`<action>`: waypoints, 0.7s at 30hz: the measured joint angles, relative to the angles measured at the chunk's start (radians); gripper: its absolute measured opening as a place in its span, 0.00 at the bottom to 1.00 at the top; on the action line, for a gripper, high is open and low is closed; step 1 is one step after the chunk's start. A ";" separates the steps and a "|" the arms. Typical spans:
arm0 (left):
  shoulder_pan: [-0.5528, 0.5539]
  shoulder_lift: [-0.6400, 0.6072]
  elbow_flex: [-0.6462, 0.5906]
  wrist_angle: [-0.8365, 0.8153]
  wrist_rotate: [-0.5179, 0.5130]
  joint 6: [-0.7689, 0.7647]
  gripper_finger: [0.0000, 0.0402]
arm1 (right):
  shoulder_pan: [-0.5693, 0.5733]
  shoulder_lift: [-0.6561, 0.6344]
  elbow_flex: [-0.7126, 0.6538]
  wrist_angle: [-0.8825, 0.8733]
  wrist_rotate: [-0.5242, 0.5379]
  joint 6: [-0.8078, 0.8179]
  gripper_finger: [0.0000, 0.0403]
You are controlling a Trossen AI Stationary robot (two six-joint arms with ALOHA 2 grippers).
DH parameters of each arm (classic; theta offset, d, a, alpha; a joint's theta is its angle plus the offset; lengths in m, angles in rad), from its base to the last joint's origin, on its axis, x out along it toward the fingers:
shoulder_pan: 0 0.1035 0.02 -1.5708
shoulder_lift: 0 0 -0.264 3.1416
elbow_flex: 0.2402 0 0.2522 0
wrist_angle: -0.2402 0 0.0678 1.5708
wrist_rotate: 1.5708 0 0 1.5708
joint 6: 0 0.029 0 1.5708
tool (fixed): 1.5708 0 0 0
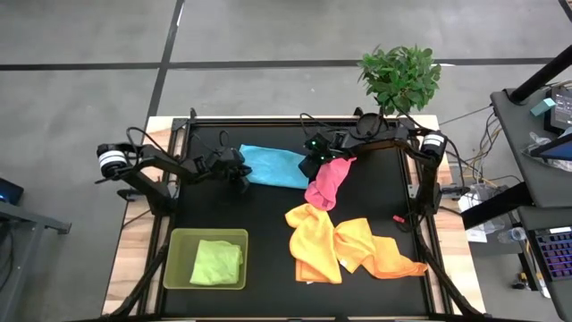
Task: Fold microfiber towels
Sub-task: Fold the blue microfiber towel
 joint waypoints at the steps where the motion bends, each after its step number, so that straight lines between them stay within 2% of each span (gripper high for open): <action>1: 0.000 0.000 0.000 0.000 -0.001 0.000 0.08 | 0.000 0.000 -0.001 0.000 0.001 -0.003 0.32; 8: 0.000 0.000 0.000 0.000 -0.001 0.000 0.08 | 0.007 0.000 0.015 0.018 -0.008 -0.035 0.05; 14: 0.000 0.000 0.000 0.000 -0.002 0.000 0.08 | 0.087 -0.008 0.098 0.042 -0.073 -0.114 0.02; 21: 0.000 0.001 0.000 0.000 -0.002 0.000 0.08 | 0.244 -0.005 0.140 0.100 -0.074 -0.228 0.02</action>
